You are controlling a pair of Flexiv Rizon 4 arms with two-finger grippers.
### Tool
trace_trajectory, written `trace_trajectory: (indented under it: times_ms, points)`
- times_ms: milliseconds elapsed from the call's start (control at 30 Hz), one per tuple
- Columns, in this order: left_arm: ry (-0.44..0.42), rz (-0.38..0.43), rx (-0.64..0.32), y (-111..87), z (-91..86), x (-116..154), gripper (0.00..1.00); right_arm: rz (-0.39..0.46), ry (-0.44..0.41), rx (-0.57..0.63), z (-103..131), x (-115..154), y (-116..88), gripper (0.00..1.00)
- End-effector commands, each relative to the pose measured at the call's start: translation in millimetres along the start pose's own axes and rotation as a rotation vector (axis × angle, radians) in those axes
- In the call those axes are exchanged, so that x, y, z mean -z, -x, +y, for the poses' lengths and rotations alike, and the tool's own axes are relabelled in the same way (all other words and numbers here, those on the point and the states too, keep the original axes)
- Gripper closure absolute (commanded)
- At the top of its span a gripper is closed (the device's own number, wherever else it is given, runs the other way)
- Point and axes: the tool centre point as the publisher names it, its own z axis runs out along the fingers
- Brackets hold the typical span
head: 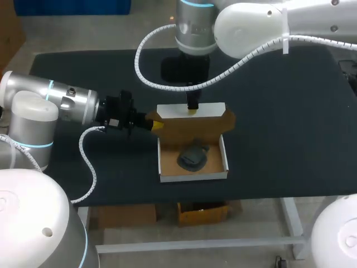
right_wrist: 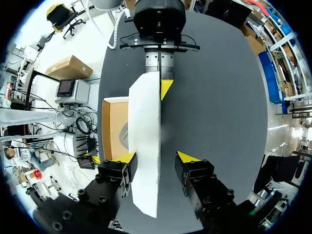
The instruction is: Assemble the packaging by folding the flat box into shape, placing the metal phone stand inside, and closing the box properly
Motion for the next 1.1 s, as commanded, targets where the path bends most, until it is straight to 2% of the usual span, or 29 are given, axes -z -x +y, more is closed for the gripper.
trace_trajectory:
  times_ms: [33,200,367,433,467,500,933,967,1000,1033,1067,1100]
  points:
    - [-0.001,0.003,0.000,0.3,1.1,0,1.00,0.016,-0.006,-0.001,1,-4,4,0.52]
    - [-0.001,0.003,0.000,0.3,1.1,0,1.00,0.030,-0.011,-0.002,0,-9,5,0.55]
    - [-0.001,0.003,0.000,0.3,1.1,0,1.00,0.043,-0.016,0.002,1,-13,6,0.65]
    - [-0.001,0.003,0.000,0.3,1.1,0,1.00,0.046,-0.016,0.003,1,-14,6,0.78]
    - [-0.001,0.003,0.000,0.3,1.1,0,1.00,0.046,-0.016,0.004,1,-14,6,0.95]
    - [-0.001,0.003,0.000,0.3,1.1,0,1.00,0.047,-0.016,0.006,1,-15,6,1.00]
    - [-0.001,0.003,0.000,0.3,1.1,0,1.00,0.040,-0.009,0.016,2,-10,1,1.00]
    - [-0.001,0.003,0.000,0.3,1.1,0,1.00,0.039,-0.007,0.017,2,-8,1,0.86]
    - [-0.001,0.003,0.000,0.3,1.1,0,1.00,0.035,-0.003,0.018,2,-6,0,0.58]
    - [-0.001,0.003,0.000,0.3,1.1,0,1.00,0.031,0.000,0.019,3,-4,-1,0.13]
    - [-0.001,0.003,0.000,0.3,1.1,0,1.00,0.026,0.002,0.020,3,-2,-1,0.00]
    - [-0.001,0.003,0.000,0.3,1.1,0,1.00,0.022,0.008,0.020,3,0,-2,0.00]
